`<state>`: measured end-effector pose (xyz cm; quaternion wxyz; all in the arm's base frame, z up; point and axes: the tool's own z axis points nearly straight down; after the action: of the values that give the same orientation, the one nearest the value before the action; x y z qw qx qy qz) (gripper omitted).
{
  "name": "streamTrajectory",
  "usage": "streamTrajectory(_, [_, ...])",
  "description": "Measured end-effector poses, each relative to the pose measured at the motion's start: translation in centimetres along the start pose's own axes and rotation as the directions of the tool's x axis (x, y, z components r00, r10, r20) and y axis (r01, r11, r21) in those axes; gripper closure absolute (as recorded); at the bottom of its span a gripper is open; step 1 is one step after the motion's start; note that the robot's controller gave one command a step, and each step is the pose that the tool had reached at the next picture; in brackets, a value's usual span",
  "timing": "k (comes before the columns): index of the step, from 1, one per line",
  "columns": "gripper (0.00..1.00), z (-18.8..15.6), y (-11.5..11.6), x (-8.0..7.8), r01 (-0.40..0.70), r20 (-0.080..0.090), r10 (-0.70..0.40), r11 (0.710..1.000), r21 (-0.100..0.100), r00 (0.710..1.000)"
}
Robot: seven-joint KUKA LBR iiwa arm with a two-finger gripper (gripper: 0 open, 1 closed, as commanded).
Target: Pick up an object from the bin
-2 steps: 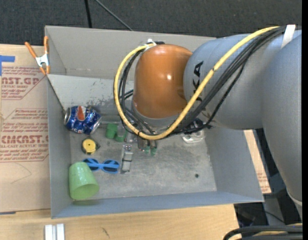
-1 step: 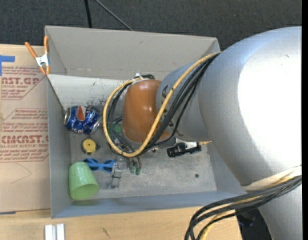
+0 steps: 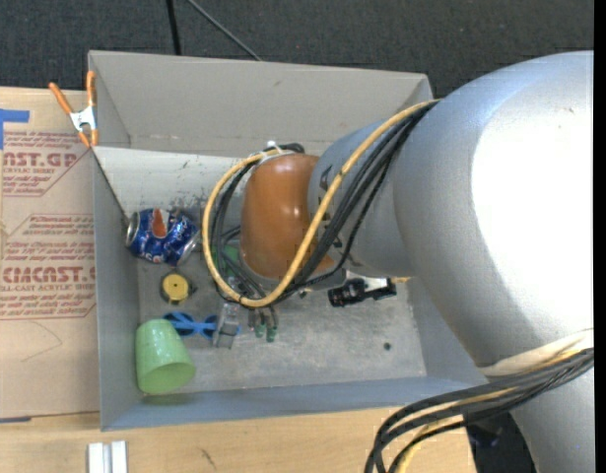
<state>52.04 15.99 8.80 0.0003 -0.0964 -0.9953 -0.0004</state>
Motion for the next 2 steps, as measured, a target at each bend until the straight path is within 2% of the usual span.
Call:
streamTrajectory(1, [1.00,-18.57,2.53,-3.95,-0.045,0.011,0.045,0.999,-0.006,0.999])
streamTrajectory(2, [0.00,-18.07,2.40,-3.80,-0.046,0.004,0.046,0.999,0.000,0.999])
